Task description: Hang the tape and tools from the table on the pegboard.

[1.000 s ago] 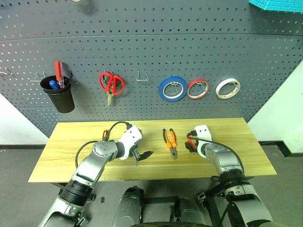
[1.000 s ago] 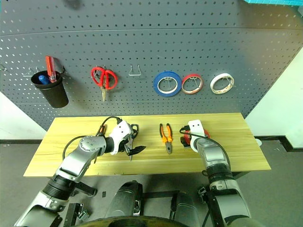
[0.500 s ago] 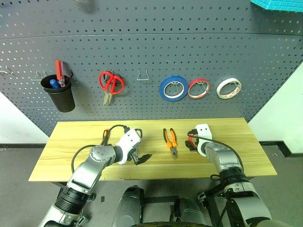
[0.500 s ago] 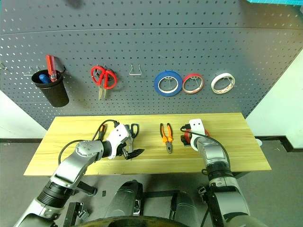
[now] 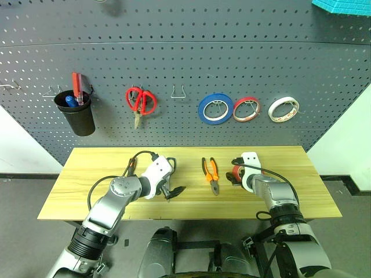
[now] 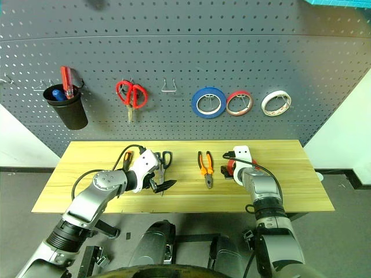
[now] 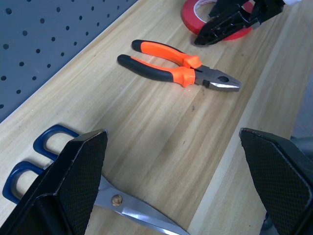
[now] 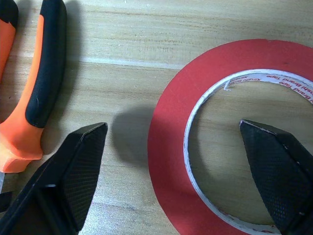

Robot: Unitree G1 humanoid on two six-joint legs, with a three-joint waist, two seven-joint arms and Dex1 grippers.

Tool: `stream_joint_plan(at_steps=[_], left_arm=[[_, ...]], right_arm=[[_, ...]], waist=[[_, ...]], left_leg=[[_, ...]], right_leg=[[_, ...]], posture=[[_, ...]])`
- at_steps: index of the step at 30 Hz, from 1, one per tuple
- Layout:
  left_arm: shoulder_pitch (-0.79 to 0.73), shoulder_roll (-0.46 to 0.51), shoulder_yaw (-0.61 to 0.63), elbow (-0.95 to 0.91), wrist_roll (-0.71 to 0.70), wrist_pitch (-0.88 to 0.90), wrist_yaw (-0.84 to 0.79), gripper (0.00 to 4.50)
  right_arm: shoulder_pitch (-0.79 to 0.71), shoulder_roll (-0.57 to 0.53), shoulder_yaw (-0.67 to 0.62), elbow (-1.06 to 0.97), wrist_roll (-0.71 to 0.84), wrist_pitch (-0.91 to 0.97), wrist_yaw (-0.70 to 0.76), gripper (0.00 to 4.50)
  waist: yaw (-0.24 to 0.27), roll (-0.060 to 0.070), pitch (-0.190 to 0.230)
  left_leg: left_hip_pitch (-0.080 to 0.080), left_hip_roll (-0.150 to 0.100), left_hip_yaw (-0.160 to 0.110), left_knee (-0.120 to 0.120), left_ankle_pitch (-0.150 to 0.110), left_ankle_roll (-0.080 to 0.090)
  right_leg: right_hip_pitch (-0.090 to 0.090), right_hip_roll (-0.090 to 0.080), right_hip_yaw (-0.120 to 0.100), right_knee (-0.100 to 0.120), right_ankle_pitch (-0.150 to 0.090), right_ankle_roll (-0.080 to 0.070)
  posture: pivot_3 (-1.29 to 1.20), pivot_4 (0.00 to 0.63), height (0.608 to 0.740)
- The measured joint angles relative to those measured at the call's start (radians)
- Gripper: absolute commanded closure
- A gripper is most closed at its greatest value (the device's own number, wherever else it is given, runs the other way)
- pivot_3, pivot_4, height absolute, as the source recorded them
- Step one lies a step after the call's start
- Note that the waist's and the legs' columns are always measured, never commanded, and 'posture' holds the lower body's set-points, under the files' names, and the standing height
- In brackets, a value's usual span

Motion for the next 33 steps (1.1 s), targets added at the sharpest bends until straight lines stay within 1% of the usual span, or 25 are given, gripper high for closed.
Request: stream_joint_plan(at_steps=[3, 7, 9, 10, 23, 27, 30, 33], left_arm=[[-0.005, 0.000, 0.001, 0.000, 0.000, -0.001, 0.008, 0.00], [-0.012, 0.000, 0.016, 0.001, 0.000, -0.004, 0.016, 0.00], [-0.012, 0.000, 0.020, 0.001, 0.000, -0.005, 0.016, 0.00], [-0.012, 0.000, 0.020, 0.001, 0.000, -0.005, 0.016, 0.00], [-0.039, -0.012, 0.026, 0.033, -0.001, -0.030, 0.017, 0.00], [-0.063, -0.023, 0.039, 0.050, -0.008, -0.055, 0.019, 0.00], [-0.073, -0.027, 0.047, 0.072, -0.013, -0.077, 0.020, 0.00], [-0.081, -0.039, 0.057, 0.101, -0.015, -0.107, 0.019, 0.00]], right_arm=[[0.007, 0.002, -0.002, -0.007, 0.000, 0.000, 0.000, 1.58], [0.016, 0.010, -0.008, -0.019, 0.000, 0.000, -0.005, 2.99], [0.017, 0.011, -0.010, -0.020, 0.000, 0.001, -0.009, 3.63], [0.017, 0.011, -0.010, -0.021, 0.001, 0.001, -0.010, 3.79], [0.026, 0.017, -0.018, -0.034, 0.001, -0.001, -0.028, 3.79], [0.067, 0.014, -0.016, -0.100, -0.002, 0.009, -0.040, 3.79], [0.107, -0.001, 0.009, -0.166, -0.012, 0.026, -0.040, 3.79], [0.163, -0.025, 0.014, -0.261, -0.011, 0.064, -0.040, 3.79]], waist=[[0.000, 0.000, 0.000], [-0.001, 0.000, 0.000], [0.000, 0.000, 0.000], [0.000, 0.000, 0.000], [0.001, 0.000, 0.000], [0.002, 0.000, 0.001], [0.002, 0.000, 0.001], [0.003, 0.001, 0.001]], left_leg=[[0.000, 0.000, 0.000, 0.000, 0.000, 0.000], [0.000, 0.000, 0.000, 0.000, 0.000, 0.000], [0.000, 0.000, 0.000, 0.000, 0.000, 0.001], [0.000, 0.000, 0.000, 0.000, 0.000, 0.001], [0.000, 0.000, 0.000, 0.000, -0.001, 0.002], [-0.001, 0.000, 0.000, 0.000, -0.001, 0.002], [-0.003, 0.000, 0.000, 0.000, -0.001, 0.002], [-0.008, 0.000, -0.003, 0.002, 0.000, 0.000]], right_leg=[[0.000, 0.000, 0.000, 0.000, 0.000, 0.000], [0.000, 0.000, 0.000, 0.000, 0.000, 0.000], [0.000, 0.000, 0.000, 0.000, 0.000, 0.000], [0.000, 0.000, 0.000, 0.000, 0.000, -0.001], [0.000, 0.000, 0.000, 0.000, -0.001, -0.002], [-0.001, 0.000, 0.000, 0.000, -0.001, -0.002], [-0.001, -0.001, 0.000, 0.000, 0.000, 0.000], [-0.004, -0.001, 0.000, 0.000, 0.000, 0.000]], posture=[[0.39, 0.084, 0.629], [0.40, 0.086, 0.629], [0.39, 0.085, 0.629], [0.39, 0.085, 0.629], [0.38, 0.074, 0.629], [0.37, 0.067, 0.629], [0.37, 0.061, 0.629], [0.36, 0.053, 0.629]])
